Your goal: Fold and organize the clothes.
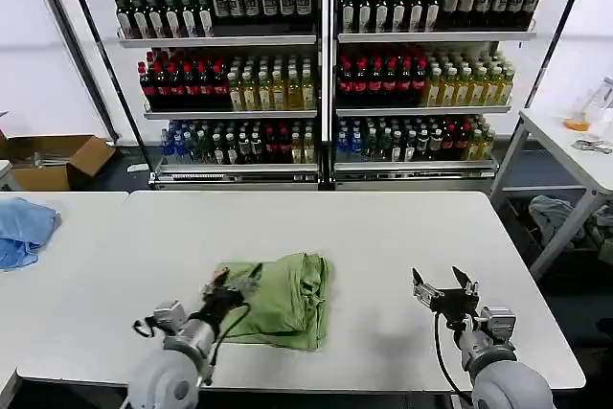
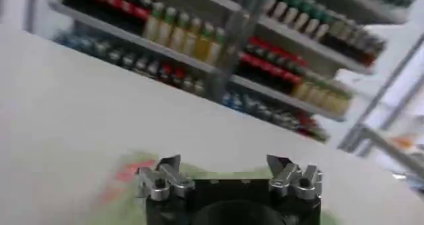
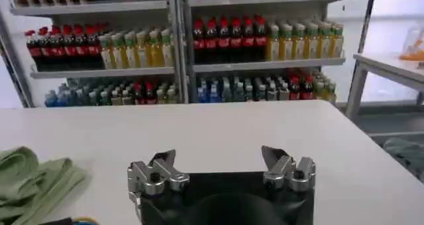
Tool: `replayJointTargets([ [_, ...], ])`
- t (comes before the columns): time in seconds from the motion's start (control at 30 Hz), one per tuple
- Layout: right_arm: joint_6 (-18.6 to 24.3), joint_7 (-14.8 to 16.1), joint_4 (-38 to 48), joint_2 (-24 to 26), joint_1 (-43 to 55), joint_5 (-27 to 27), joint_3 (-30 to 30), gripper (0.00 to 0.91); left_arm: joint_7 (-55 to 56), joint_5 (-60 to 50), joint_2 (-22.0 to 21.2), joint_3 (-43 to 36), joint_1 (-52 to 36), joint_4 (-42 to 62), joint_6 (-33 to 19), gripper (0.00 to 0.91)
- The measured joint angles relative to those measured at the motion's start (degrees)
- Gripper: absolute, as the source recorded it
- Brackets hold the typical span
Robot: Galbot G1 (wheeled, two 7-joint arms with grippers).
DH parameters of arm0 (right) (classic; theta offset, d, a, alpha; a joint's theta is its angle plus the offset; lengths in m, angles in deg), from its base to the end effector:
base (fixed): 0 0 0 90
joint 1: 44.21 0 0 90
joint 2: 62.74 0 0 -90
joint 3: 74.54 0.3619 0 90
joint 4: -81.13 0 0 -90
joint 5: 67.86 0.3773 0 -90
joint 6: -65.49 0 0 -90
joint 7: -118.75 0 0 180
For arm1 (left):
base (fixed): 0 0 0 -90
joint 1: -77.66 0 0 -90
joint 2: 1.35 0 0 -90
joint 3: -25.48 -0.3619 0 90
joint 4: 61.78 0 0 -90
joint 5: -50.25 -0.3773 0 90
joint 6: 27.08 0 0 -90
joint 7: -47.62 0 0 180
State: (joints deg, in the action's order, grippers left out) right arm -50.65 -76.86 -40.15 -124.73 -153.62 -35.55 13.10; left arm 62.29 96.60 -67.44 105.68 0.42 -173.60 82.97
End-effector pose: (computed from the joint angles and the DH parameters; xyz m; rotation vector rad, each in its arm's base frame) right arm 0.2531 -0.0662 -0.2512 0.0601 -2.8001 -0.0276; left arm 0.2865 0.0353 -0.2974 -0.1891 -2.7063 0.4813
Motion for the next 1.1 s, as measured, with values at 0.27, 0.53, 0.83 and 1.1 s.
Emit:
replayJointTargets([
  [0.27, -0.17, -0.14, -0.27, -0.15, -0.61, -0.04, 0.61, 0.907, -0.60, -0.16, 1.35, 3.85, 1.32, 3.64, 1.06, 0.907],
  [0.53, -0.27, -0.25, -1.07, -0.10, -1.08, -0.02, 1.24, 0.907, -2.29, 5.60, 0.68, 4.55, 1.41, 4.56, 4.39, 0.846],
  [0.83, -0.40, -0.43, -1.58, -0.09, -1.10, 0.03, 1.37, 0.907, -3.45, 10.46, -0.17, 5.03, 0.69, 6.21, 5.83, 0.020],
  [1.1, -0.42, -0.60, -2.06, -0.03, -1.33, 0.06, 1.40, 0.907, -4.71, 16.16, -0.81, 6.25, 1.54, 6.09, 6.79, 0.020],
])
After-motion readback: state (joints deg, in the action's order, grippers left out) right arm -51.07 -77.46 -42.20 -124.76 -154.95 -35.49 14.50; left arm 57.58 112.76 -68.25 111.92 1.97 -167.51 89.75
